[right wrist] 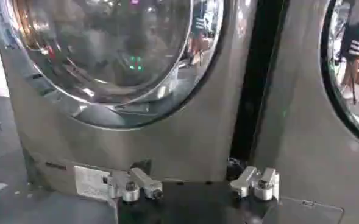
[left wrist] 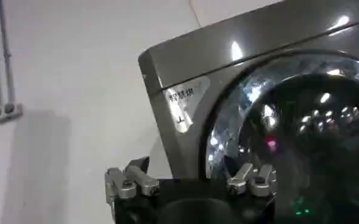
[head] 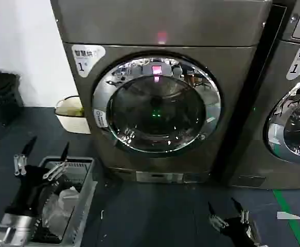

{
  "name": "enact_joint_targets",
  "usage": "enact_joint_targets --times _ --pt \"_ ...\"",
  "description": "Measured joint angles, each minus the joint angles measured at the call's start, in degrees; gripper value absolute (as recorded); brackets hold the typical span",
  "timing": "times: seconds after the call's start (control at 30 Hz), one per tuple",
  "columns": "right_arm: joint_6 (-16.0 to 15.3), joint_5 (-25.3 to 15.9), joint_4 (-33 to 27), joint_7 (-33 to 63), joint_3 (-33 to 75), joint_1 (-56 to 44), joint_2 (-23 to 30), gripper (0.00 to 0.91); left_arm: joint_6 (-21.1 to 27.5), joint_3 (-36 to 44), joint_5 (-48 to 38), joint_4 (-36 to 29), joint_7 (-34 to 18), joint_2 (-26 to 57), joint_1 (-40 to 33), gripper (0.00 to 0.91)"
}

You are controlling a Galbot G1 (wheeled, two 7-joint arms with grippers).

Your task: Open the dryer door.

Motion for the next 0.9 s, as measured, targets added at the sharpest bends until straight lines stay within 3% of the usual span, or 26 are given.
enact_joint_targets --times 0.23,0.37,0.5,0.63,0.9 --pt "-0.9 7.9 -0.6 -2.9 0.5 4.2 -3.5 0.907 1.6 0.1 -2.9 -0.8 -0.9 0.3 0.4 0.907" --pt "-4.5 14.1 -1.3 -4.1 -0.5 9.1 -8.5 0.907 1.8 -0.4 -3.0 -1.0 -1.3 0.6 1.2 0.907" --pt "-7.0 16.7 -3.5 -6.2 -2.5 16.0 -14.5 0.907 2.8 -1.4 -3.9 -1.5 -2.0 1.5 1.8 0.907" --pt "-7.1 21.0 -6.5 -7.4 -5.6 23.3 -20.4 0.907 2.8 -2.3 -3.4 -2.3 -2.7 1.3 3.0 0.907" --pt "-6.2 22.4 -12.7 -8.3 -16.2 37.9 -27.8 0.907 2.5 -2.7 -3.5 -4.0 -2.5 0.4 4.9 0.907"
